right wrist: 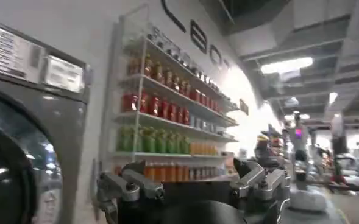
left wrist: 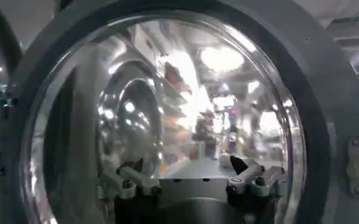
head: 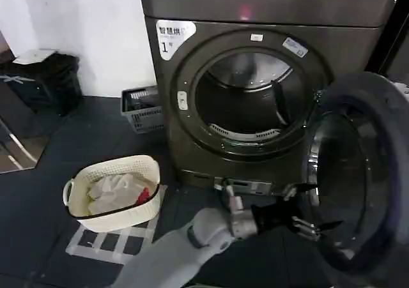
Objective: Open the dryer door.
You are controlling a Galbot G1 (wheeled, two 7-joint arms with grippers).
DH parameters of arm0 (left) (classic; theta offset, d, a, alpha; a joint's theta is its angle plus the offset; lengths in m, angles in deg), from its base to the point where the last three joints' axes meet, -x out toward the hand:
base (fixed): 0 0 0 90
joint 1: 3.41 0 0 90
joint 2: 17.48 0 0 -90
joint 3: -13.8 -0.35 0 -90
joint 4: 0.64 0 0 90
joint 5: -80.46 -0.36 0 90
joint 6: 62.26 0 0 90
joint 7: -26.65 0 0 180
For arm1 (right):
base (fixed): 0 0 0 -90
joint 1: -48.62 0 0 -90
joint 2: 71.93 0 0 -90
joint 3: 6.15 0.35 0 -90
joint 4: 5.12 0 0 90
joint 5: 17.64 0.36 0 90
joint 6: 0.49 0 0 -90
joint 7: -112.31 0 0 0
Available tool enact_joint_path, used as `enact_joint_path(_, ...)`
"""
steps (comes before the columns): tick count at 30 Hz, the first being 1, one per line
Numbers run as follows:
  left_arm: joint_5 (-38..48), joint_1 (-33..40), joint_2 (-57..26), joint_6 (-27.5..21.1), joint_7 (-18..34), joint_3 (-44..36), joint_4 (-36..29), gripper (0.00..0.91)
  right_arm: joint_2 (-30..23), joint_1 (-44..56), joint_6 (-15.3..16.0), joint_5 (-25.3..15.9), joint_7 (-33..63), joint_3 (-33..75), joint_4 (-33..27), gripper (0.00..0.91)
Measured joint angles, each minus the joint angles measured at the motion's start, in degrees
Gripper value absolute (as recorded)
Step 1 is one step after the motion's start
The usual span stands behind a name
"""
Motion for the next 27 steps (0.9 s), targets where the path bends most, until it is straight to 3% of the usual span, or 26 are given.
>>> enact_joint_path(18,-4.66,5.14,2.09,2.07,1.83,0.04,13.24,0.907,0.94,0.59,-0.08,0.00,0.01,0.53,-0.09,0.907)
enact_joint_path(27,-4.53,6.56,2.09,3.61,5.31,-0.16,14.92,0.907,0.54,1.09,-0.19,0.14,-0.21,0.71,0.43,0.907)
